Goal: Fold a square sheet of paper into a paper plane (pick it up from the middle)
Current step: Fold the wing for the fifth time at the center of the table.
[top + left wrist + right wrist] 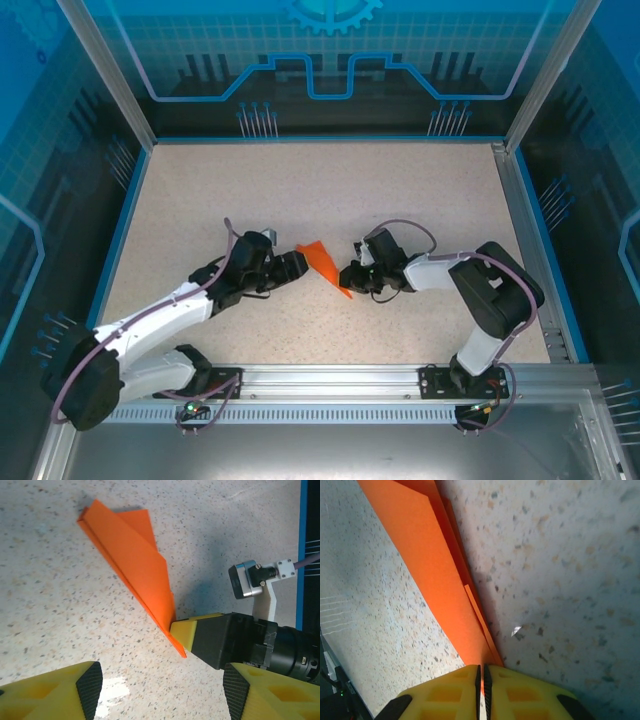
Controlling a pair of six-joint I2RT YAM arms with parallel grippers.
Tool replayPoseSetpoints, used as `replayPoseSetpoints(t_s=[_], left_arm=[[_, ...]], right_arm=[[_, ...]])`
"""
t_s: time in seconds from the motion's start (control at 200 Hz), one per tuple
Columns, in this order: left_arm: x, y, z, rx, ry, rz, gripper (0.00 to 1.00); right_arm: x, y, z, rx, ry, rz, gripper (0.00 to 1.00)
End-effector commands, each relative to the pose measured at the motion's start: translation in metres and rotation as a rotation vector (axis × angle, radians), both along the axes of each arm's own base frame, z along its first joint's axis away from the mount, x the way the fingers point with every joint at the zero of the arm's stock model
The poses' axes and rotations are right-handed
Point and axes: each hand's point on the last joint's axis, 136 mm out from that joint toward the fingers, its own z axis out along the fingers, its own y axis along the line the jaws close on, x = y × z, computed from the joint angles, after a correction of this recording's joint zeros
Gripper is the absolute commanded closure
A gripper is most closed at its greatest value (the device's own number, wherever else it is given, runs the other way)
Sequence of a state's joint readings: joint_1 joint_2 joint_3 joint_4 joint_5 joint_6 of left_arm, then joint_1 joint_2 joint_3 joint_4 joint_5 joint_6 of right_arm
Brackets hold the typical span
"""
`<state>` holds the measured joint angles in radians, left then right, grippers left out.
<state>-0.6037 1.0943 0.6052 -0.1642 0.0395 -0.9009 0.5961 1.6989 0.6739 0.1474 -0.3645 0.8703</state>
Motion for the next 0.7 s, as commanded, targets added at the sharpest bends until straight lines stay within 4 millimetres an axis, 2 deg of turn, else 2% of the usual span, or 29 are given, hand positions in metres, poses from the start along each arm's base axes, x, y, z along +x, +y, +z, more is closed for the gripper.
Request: replayPoseSetpoints(t_s=[0.0, 0.105, 0.21, 0.36, 0.415, 0.51, 0.625, 0.695], left_arm=[[-0.005, 0.011, 0.005, 0.004, -0.012, 0.048, 0.30], [-0.005, 0.014, 0.007, 0.011, -0.021, 0.054, 0.28], [-0.003, 0.007, 0.003, 0.008, -0.003, 0.037, 0.27], [0.002, -0.003, -0.001, 0.055, 0.009, 0.001, 0.27], [0.004, -0.004, -0.006, 0.071, 0.028, 0.014, 0.26], [0.007, -0.007, -0.012, 0.139, 0.083, 0.013, 0.25], [0.012, -0.011, -0.021, 0.252, 0.167, 0.019, 0.23], [0.014, -0.021, -0.023, 0.302, 0.181, 0.000, 0.23]], right_arm=[[-0.055, -0.025, -0.036, -0.145, 0.206, -0.009, 0.86], [-0.051, -0.020, -0.023, -0.116, 0.185, -0.012, 0.85], [-0.042, -0.015, -0.003, -0.094, 0.127, 0.003, 0.84], [-0.018, -0.021, 0.040, -0.070, -0.033, -0.016, 0.78], [-0.009, -0.030, 0.053, -0.072, -0.083, -0.044, 0.75], [0.004, -0.056, 0.060, -0.082, -0.128, -0.133, 0.68], [0.010, -0.082, 0.054, -0.091, -0.107, -0.201, 0.66], [0.010, -0.089, 0.049, -0.084, -0.087, -0.202, 0.65]])
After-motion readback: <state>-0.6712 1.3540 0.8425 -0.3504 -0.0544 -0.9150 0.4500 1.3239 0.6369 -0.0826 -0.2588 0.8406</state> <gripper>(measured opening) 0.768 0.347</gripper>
